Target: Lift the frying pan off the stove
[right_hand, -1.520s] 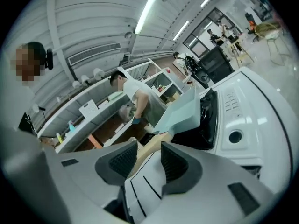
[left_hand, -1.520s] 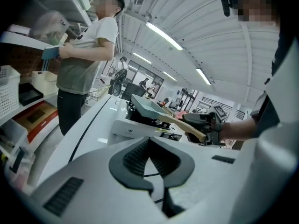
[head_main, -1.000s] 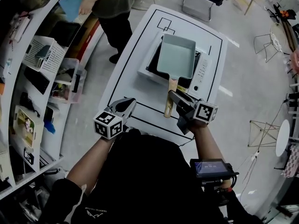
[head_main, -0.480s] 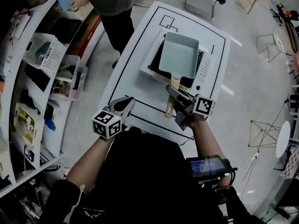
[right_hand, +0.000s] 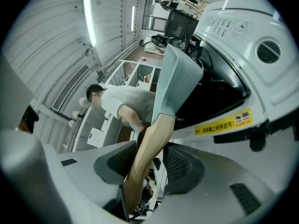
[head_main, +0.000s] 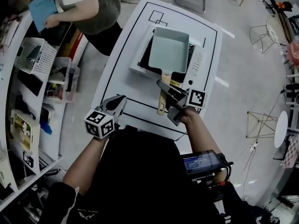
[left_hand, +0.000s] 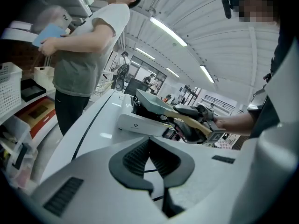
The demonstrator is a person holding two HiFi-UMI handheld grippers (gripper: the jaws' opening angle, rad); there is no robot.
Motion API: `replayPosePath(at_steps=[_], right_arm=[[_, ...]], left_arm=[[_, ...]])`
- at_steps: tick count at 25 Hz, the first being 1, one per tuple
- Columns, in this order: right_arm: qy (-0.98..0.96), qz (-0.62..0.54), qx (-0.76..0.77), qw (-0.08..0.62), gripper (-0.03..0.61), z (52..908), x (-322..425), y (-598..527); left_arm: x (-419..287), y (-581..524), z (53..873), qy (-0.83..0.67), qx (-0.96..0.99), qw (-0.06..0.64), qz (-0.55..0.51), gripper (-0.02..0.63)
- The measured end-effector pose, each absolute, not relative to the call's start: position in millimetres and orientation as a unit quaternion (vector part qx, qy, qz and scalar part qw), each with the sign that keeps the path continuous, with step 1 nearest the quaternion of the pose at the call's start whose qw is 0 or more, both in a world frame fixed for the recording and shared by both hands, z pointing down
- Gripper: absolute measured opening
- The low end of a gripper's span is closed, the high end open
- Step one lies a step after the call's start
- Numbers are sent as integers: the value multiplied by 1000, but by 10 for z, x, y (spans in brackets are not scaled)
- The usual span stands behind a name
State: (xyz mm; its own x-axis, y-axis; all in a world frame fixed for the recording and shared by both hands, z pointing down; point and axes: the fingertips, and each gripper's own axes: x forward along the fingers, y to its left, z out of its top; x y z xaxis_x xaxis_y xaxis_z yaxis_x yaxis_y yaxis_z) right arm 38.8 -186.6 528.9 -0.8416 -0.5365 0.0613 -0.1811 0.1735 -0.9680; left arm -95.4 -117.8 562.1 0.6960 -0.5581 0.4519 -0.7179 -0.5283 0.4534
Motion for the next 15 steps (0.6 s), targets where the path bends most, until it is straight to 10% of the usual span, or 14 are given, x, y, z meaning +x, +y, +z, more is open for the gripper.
replayPosePath(at_steps=[15], right_arm=[[742,-602,-252,151,179,5282,377,-1834]], left_arm=[[-879,-1200,5631,-351,873,310,137,9]])
